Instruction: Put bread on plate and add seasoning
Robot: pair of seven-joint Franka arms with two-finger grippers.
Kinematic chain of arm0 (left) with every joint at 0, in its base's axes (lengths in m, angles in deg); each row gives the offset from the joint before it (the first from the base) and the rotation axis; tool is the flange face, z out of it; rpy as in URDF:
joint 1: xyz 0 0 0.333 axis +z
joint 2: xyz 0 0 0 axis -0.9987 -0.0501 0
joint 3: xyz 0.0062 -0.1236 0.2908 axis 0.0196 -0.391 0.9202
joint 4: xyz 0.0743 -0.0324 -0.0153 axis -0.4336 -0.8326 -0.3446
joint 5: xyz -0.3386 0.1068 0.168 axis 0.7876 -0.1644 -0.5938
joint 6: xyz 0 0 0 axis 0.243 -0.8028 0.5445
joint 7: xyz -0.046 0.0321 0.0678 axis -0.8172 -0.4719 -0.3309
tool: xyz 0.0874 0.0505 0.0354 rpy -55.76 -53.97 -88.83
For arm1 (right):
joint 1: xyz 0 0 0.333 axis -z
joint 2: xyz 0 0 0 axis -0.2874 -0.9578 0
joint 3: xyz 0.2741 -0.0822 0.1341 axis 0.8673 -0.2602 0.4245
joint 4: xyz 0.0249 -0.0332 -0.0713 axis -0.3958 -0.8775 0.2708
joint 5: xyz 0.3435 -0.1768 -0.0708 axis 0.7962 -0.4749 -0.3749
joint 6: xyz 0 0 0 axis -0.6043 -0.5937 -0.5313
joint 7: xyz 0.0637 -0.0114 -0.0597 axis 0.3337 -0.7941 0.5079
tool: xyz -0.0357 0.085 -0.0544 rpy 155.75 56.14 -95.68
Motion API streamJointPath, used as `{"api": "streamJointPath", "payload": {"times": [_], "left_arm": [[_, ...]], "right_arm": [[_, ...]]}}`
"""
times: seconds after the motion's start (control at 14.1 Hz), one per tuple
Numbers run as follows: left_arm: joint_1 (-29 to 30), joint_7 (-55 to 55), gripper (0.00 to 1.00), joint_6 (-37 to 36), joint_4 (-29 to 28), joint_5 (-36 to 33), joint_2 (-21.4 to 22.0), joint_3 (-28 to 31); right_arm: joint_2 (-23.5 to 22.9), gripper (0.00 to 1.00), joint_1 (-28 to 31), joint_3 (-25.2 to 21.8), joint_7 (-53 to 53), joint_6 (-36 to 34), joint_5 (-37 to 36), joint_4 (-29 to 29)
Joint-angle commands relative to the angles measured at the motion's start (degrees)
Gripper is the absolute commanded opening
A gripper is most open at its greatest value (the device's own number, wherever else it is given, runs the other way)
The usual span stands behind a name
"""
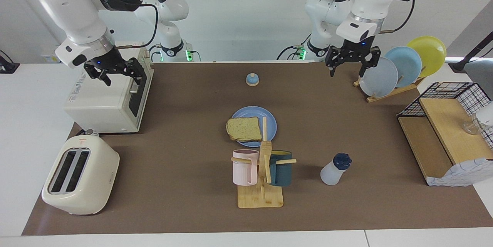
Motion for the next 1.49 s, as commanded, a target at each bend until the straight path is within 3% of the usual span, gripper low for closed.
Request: {"api": "streamJointPath", "payload": {"times": [0.0,0.35,0.85,0.99,1.13,1.21,1.42], "left_arm": [[5.82,-8.95,1.00,-3.69,0.67,2.24,0.96,-0.19],[14.79,-18.47,1.00,-5.37,-0.82,2.42,2.62,-0.02],[14.54,-17.77,1.00,-5.37,-1.61,1.28,3.42,-1.07],[17.94,-15.51,1.00,-5.28,-1.26,1.28,3.07,-5.79],[27.32,-12.33,1.00,-5.20,0.58,1.36,1.15,-15.79],[29.54,-12.06,1.00,-5.89,1.89,1.54,-0.87,-17.75],[30.88,-12.41,1.00,-12.73,14.69,3.02,-7.98,-18.21]], "right_arm": [[0.71,1.00,0.77,0.43,-0.86,0.41,0.83,-0.51],[0.71,1.00,0.77,0.52,-0.86,0.41,0.92,-0.51],[0.71,1.00,0.68,0.52,-0.86,0.41,0.83,-0.51],[0.71,1.00,0.68,0.52,-0.86,0.41,0.83,-0.51],[0.71,1.00,0.68,0.43,-0.86,0.41,0.83,-0.51],[0.71,1.00,0.77,0.43,-0.86,0.41,0.83,-0.51],[0.71,1.00,0.68,0.52,-0.86,0.41,0.83,-0.51]]}}
